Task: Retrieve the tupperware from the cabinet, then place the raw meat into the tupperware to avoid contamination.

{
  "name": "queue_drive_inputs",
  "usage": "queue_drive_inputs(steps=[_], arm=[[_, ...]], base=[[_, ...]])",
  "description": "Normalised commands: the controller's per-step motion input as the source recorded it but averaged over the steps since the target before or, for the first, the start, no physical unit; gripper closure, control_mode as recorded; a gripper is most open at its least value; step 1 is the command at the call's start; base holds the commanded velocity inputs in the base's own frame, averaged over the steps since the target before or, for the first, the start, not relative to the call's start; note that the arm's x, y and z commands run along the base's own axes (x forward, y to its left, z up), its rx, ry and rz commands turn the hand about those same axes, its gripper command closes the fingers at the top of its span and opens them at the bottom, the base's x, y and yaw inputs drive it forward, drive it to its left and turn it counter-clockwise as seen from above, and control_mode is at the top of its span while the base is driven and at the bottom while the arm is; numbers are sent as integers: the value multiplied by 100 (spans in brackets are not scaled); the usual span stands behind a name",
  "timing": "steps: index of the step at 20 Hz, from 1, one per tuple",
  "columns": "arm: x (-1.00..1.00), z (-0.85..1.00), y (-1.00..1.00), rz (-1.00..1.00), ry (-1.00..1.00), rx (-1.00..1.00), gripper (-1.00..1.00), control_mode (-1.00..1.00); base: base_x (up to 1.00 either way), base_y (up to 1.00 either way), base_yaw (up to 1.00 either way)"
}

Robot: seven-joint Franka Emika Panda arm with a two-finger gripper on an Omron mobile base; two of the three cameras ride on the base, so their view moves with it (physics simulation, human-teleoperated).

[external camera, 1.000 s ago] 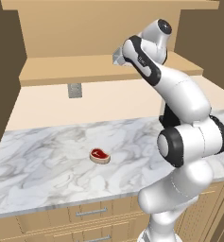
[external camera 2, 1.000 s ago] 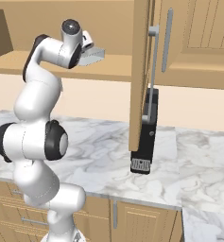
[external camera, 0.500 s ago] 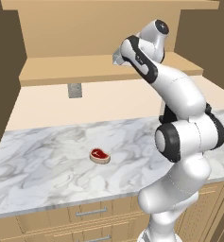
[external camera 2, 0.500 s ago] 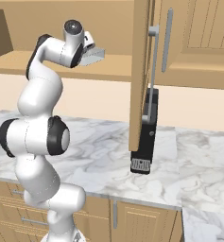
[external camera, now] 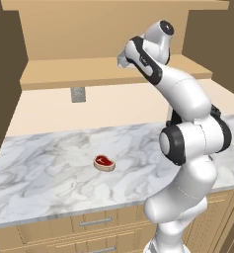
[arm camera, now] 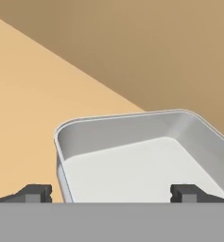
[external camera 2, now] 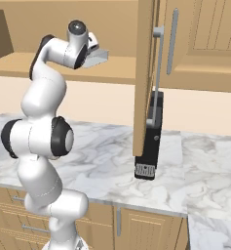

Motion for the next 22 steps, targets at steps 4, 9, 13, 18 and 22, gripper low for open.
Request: queue_drive_inputs(steps=[4, 9, 13, 18, 22], arm=[[16, -4, 0, 0, 1, 0, -100, -100], [14, -4, 0, 0, 4, 0, -100, -100], [6, -8, 0, 0, 5, 0, 100, -100], [1, -11, 0, 0, 6, 0, 100, -100], [0, -14, 0, 0, 7, 0, 100, -100]], base=[[0, 0, 0], [0, 0, 0], [0, 0, 0], [0, 0, 0], [0, 0, 0]])
